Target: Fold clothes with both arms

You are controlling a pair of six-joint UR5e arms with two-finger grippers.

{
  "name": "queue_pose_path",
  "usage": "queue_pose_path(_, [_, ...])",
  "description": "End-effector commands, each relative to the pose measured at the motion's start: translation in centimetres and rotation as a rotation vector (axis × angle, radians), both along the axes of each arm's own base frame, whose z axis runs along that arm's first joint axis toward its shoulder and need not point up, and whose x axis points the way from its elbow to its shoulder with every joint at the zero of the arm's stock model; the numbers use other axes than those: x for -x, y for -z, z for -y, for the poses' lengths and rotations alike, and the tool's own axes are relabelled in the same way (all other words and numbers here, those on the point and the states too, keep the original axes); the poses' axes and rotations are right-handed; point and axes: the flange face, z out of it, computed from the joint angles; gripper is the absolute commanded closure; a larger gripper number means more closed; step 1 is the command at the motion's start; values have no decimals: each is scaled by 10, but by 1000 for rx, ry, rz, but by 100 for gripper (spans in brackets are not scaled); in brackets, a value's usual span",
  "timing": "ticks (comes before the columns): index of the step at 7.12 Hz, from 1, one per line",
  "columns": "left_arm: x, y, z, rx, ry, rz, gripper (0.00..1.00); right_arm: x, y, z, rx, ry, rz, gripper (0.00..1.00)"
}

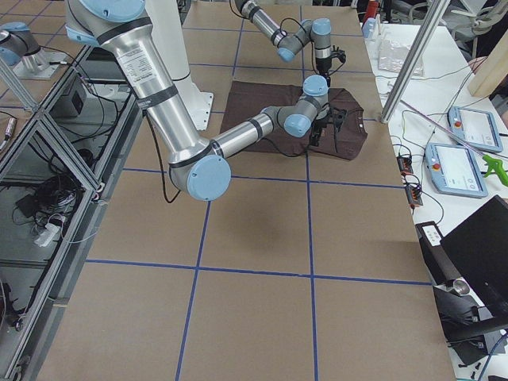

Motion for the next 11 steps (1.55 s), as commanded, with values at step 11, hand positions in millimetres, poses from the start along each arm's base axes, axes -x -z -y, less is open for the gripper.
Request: queue_pose_path(11, [83, 7, -112, -73, 136, -148, 31, 118, -17, -414, 411, -171, -237, 24])
